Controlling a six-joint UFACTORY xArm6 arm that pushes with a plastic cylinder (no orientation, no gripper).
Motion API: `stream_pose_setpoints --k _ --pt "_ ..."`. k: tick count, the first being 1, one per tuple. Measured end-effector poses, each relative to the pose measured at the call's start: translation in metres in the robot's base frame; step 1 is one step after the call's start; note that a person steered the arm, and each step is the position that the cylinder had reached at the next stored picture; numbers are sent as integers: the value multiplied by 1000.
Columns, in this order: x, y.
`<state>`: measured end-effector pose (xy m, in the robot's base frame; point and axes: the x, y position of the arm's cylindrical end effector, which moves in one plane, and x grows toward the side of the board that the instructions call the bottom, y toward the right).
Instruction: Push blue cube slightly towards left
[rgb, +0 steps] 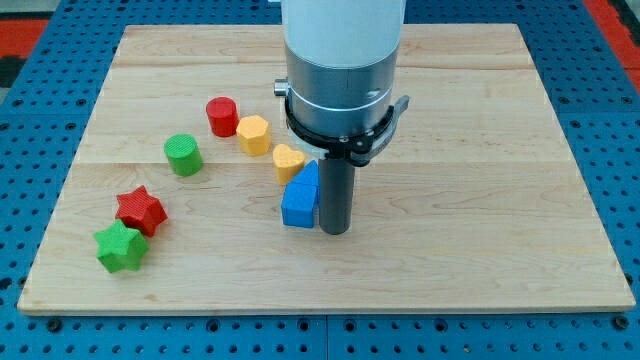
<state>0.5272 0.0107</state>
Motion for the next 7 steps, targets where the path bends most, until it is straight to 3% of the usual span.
stream_pose_setpoints --k 6,7 --pt "3 -82" --pt "38 -85"
